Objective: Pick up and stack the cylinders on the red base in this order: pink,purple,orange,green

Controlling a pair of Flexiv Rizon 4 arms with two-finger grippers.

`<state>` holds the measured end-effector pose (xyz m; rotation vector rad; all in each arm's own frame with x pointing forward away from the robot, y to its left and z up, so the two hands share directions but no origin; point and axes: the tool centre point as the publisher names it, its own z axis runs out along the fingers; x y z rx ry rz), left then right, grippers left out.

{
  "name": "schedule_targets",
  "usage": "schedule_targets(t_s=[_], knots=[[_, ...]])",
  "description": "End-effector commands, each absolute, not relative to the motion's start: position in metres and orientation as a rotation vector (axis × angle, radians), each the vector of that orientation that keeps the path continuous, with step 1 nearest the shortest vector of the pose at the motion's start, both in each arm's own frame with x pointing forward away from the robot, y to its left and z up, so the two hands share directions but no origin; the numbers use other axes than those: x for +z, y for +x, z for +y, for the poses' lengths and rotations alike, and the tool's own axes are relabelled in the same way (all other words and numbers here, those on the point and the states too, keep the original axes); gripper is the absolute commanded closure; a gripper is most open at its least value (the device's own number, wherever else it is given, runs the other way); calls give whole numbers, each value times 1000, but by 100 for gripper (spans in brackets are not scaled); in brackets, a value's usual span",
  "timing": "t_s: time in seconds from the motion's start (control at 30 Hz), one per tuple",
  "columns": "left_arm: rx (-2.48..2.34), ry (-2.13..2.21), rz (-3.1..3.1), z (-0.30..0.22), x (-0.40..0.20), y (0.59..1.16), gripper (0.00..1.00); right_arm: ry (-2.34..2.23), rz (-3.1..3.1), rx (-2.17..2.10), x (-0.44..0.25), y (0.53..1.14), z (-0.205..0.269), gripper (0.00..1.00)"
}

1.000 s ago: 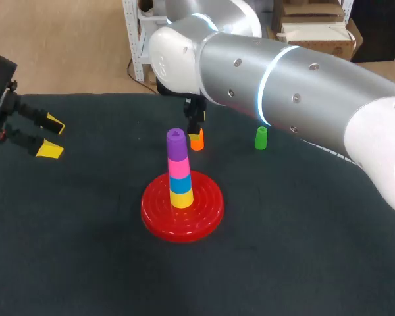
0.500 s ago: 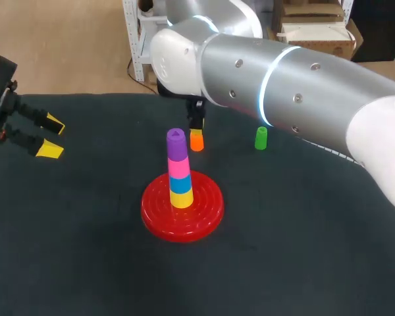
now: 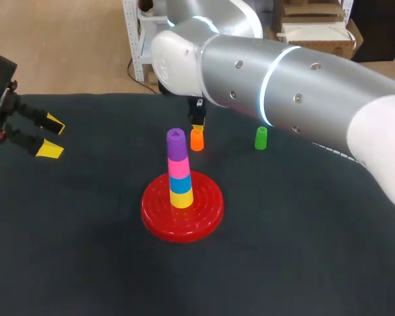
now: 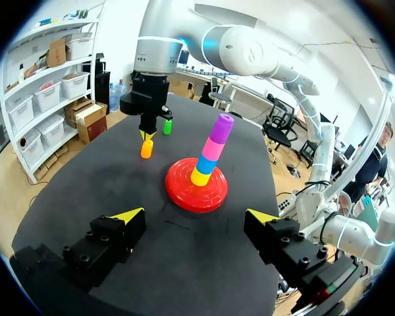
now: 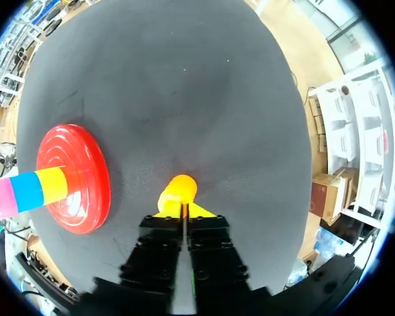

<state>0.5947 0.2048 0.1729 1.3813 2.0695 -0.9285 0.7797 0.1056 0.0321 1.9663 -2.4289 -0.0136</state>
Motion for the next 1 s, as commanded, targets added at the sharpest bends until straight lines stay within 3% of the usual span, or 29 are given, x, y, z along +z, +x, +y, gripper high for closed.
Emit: schedule_targets(t_s=[0.03,1.0], knots=[[-932,1385,2070,205,172,596,0,1974,-2460,-25,37,774,100,0],[-932,1385,2070,205,172,596,0,1995,-2436,-24,28,764,104,0]])
